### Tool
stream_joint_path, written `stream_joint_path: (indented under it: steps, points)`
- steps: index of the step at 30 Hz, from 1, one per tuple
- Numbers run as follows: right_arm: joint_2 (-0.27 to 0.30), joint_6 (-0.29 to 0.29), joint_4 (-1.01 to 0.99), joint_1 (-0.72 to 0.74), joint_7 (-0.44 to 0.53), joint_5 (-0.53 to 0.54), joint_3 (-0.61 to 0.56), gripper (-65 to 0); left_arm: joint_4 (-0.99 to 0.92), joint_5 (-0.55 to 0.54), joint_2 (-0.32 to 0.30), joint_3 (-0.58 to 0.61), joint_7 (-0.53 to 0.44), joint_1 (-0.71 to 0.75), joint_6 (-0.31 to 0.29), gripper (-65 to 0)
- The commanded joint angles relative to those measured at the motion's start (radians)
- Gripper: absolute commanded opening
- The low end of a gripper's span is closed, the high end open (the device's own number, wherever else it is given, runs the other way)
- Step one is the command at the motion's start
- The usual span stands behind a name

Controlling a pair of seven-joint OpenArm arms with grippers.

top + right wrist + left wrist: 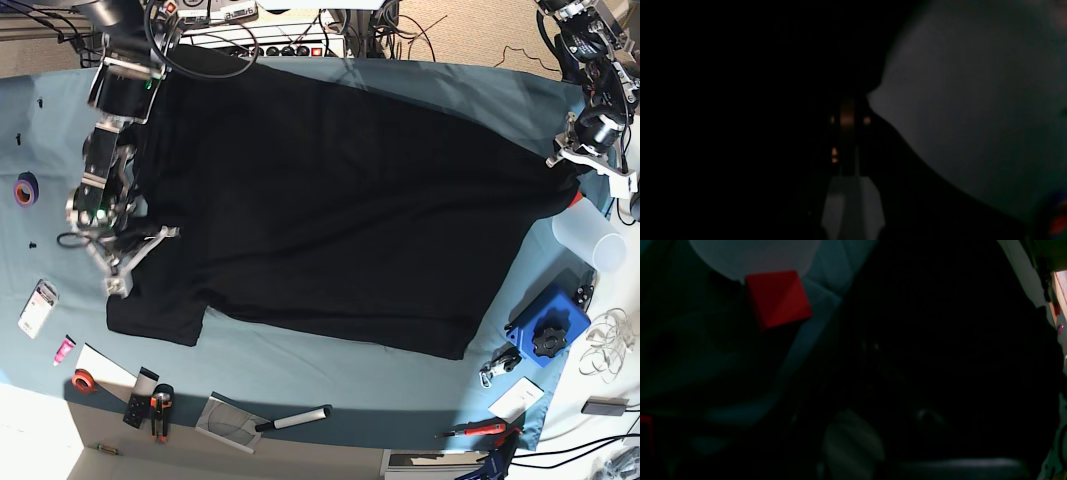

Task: Layout the t-shirt on the table in an organized manner, then fold the t-shirt properly
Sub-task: 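Release the shirt edge and move the right gripper to the hem corner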

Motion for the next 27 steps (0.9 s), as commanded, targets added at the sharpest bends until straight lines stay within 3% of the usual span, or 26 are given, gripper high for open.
stream_joint_path:
  steps: [1, 4, 9, 15, 19, 21, 24, 27]
  points:
    - [0.027, -0.026, 0.023, 0.068, 0.053, -0.016, 0.003, -65.0, 0.016, -0.021, -0.016, -0.006, -0.021, -0.005, -0.005, -65.0]
    - [0.054, -0.064, 0.023, 0.137, 0.055, -0.053, 0.003, -65.0, 0.016, -0.021, -0.016, -0.006, -0.021, -0.005, -0.005, -65.0]
    - [0.097, -0.065, 0.023, 0.21, 0.073, -0.051, 0.003, -65.0, 0.016, -0.022, -0.016, -0.006, -0.021, -0.005, -0.005, -65.0]
    - [0.097, -0.066, 0.017, 0.209, 0.062, -0.051, 0.002, -65.0, 0.016, -0.021, -0.016, -0.006, -0.021, -0.005, -0.005, -65.0]
    - [0.097, -0.048, 0.017, 0.195, 0.006, -0.047, 0.002, -65.0, 0.016, -0.021, -0.016, -0.006, -0.021, -0.005, -0.005, -65.0]
    - [0.097, -0.013, 0.017, 0.195, -0.04, -0.037, 0.002, -64.7, 0.016, -0.021, -0.016, -0.006, -0.02, -0.005, -0.005, -65.0]
    - [0.097, 0.011, 0.017, 0.195, -0.065, -0.037, 0.002, -52.9, 0.016, -0.021, -0.016, -0.006, -0.021, -0.005, -0.005, -65.0]
    - [0.098, 0.01, 0.017, 0.209, -0.044, -0.038, 0.002, -50.3, 0.016, -0.021, -0.016, -0.006, -0.021, -0.005, -0.005, -65.0]
